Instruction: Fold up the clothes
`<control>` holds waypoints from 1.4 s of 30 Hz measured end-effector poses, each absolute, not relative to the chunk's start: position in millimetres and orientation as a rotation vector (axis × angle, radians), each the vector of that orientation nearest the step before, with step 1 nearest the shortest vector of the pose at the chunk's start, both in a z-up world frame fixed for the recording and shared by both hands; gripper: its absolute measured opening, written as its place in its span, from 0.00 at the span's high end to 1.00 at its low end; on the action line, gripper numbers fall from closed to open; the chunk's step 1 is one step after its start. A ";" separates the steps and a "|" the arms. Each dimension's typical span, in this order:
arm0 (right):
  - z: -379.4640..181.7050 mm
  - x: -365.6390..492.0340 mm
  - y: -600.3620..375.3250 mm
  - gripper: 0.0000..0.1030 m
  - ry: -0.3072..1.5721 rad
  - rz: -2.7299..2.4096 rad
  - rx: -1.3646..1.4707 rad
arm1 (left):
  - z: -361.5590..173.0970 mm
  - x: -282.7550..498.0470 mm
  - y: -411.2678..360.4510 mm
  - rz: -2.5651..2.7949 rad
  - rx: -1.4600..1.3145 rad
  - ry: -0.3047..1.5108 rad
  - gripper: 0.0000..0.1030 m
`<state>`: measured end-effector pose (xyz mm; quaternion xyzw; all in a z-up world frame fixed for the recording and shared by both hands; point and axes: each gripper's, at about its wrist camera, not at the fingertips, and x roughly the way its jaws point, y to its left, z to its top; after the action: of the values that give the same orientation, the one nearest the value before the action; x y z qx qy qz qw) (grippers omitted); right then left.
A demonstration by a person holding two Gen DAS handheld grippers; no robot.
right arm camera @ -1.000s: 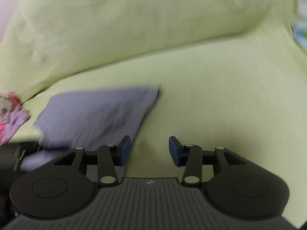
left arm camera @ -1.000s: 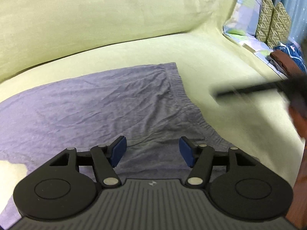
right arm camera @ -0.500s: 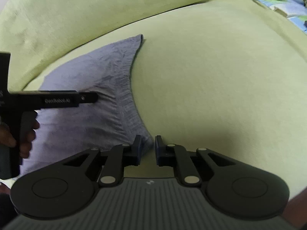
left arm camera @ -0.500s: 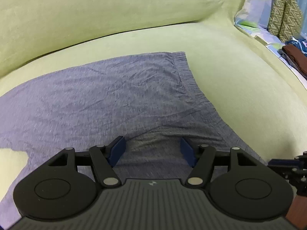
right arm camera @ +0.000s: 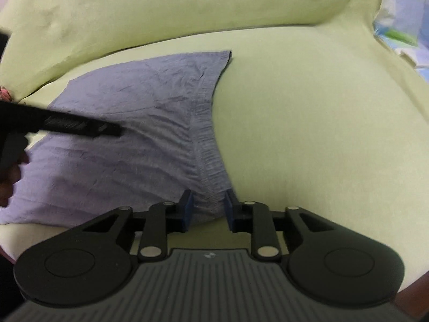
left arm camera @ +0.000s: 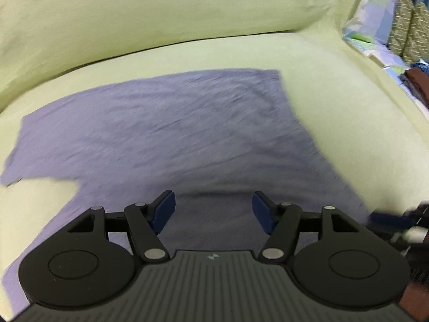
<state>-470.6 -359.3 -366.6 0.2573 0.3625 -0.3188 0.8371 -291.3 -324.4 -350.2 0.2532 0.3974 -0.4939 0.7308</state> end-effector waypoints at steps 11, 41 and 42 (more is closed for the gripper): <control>-342.9 -435.3 -350.4 0.66 0.689 -0.623 0.524 | -334.7 -140.7 -214.0 -0.752 0.355 0.975 0.32; -304.8 -173.1 -371.6 0.60 0.628 -0.169 0.218 | -393.1 5.8 -212.3 -0.606 -0.257 1.226 0.79; -301.6 -155.0 -378.7 0.61 0.632 -0.139 0.209 | -395.9 4.9 -211.3 -0.619 -0.275 1.224 0.95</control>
<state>-155.0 -378.7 -301.6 0.1024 0.3100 -0.0682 0.9427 4.9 -211.3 -395.9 -0.1265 0.5635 -0.2847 0.7652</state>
